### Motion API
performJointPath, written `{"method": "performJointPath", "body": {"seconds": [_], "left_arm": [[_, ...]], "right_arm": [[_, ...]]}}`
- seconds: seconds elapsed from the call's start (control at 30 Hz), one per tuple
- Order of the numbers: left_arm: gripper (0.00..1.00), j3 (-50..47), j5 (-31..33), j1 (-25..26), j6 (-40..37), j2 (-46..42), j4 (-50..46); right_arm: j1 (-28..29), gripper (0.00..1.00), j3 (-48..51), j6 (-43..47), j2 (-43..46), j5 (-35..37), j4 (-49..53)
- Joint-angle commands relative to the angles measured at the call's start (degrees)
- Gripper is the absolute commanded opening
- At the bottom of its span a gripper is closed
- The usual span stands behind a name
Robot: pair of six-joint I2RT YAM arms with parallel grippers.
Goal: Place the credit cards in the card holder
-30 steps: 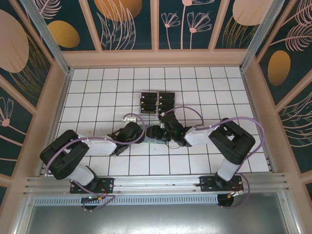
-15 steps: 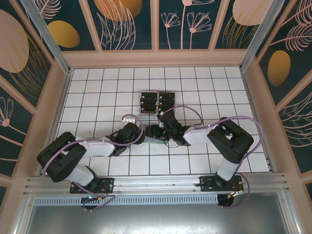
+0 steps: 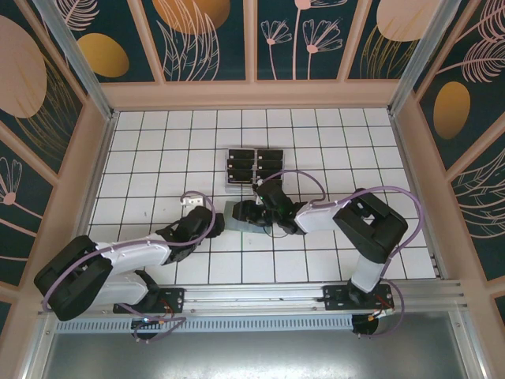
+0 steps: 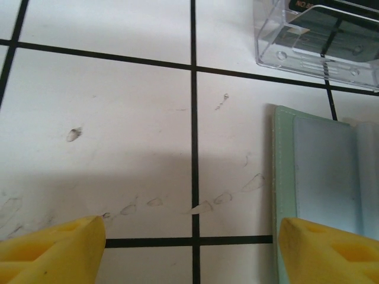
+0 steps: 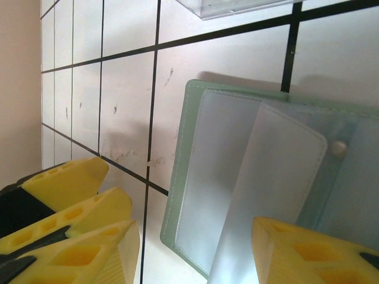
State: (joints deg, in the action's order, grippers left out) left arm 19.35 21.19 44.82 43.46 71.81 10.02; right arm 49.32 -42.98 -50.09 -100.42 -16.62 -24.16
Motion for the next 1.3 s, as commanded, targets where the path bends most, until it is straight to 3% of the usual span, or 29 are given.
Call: {"method": "performJointPath", "body": {"seconds": [0.0, 0.47, 1.07, 1.27], "left_arm": [[0.77, -1.45, 1.64, 0.44, 2.41, -0.99, -0.99], [0.76, -5.09, 0.44, 0.44, 4.24, -3.23, 1.91], [0.77, -8.02, 0.86, 0.4, 4.71, -8.7, 0.54], [0.77, -6.9, 0.41, 0.41, 4.18, -8.55, -0.26]], "right_arm": [[0.68, 0.53, -2.39, -0.21, -1.27, -0.52, 0.07], [2.17, 0.53, -9.08, 0.85, -4.89, -1.09, 4.48], [3.85, 0.52, -26.74, 6.54, -13.74, -5.6, 9.75], [3.78, 0.52, -32.08, 9.56, -11.36, -4.96, 13.71]]}}
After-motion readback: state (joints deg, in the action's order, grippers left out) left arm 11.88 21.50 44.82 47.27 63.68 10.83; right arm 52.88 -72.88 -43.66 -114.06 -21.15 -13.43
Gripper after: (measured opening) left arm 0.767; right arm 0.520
